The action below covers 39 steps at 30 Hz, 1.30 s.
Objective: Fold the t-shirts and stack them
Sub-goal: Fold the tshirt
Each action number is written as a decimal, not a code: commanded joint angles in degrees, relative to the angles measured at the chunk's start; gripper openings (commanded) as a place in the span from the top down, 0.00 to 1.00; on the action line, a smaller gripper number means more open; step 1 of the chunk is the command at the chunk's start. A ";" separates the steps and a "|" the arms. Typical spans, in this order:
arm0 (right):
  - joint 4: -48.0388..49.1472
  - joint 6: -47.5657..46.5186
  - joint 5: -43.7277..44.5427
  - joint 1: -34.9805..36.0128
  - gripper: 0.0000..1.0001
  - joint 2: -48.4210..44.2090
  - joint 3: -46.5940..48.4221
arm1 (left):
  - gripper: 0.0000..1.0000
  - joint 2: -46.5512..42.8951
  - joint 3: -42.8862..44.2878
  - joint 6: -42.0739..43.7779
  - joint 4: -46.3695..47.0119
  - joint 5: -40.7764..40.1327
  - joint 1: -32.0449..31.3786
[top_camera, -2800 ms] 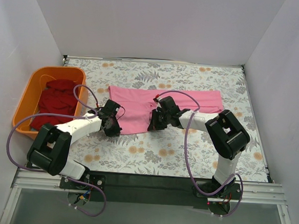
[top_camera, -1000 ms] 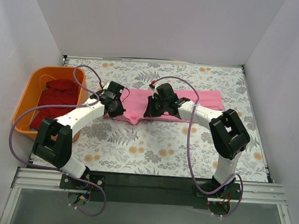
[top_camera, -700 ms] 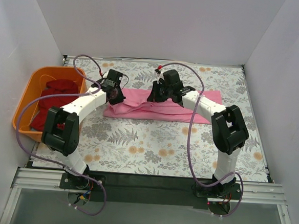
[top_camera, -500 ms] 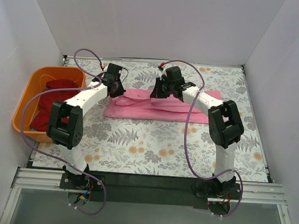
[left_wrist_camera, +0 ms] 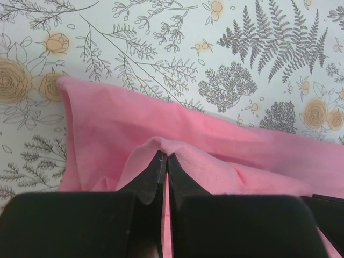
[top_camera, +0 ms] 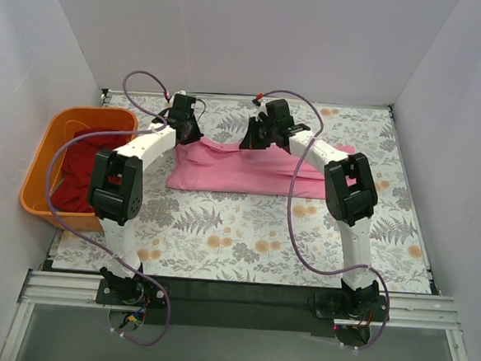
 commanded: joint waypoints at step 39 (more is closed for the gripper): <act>4.60 4.23 -0.51 -2.36 0.99 -2.73 -6.34 | 1.00 -3.85 -4.30 -7.89 -2.52 8.05 0.85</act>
